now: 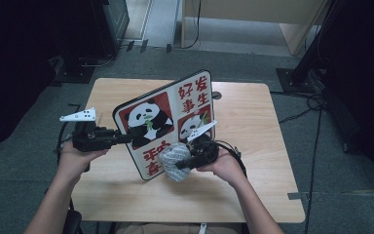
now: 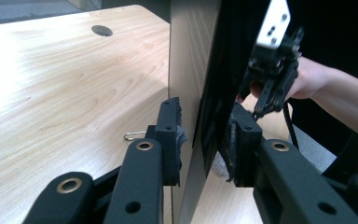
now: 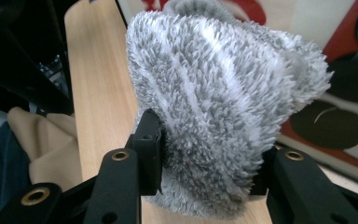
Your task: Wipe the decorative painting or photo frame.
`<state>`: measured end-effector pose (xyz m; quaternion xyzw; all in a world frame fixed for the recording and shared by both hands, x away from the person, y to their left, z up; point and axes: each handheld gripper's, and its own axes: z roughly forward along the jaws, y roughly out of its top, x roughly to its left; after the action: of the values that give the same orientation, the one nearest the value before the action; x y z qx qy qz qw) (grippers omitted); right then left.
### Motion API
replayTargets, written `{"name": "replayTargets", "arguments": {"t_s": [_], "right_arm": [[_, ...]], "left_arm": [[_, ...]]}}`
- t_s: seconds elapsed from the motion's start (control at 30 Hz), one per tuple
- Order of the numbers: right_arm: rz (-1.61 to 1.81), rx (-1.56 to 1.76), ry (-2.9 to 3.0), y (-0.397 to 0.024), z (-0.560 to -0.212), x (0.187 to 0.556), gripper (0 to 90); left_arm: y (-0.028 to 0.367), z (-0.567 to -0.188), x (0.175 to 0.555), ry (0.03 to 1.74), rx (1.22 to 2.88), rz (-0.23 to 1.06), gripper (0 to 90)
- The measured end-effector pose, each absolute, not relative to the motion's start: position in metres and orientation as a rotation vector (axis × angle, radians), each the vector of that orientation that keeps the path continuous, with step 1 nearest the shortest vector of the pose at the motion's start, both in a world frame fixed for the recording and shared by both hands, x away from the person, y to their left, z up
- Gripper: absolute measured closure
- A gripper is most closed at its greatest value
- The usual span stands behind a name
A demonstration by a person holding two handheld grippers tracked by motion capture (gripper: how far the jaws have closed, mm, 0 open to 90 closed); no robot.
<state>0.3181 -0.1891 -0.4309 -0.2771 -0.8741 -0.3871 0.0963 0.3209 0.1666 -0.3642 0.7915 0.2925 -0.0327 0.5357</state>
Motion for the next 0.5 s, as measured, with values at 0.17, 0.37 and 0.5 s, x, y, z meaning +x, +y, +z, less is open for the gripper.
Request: {"name": "replayTargets", "arguments": {"t_s": [0.17, 0.37, 0.5], "right_arm": [[-1.189, -0.805, -2.586, -0.188, -0.411, 0.318, 59.9], [-1.257, -0.777, -2.583, -0.185, -0.383, 0.317, 59.9], [-1.282, -0.747, -2.597, -0.179, -0.366, 0.318, 59.9]], "left_arm": [[0.168, -0.363, 0.319, 0.683, 1.900, -0.079, 73.7], [0.169, -0.363, 0.319, 0.687, 1.904, -0.083, 75.9], [0.169, -0.363, 0.319, 0.686, 1.908, -0.081, 77.2]]}}
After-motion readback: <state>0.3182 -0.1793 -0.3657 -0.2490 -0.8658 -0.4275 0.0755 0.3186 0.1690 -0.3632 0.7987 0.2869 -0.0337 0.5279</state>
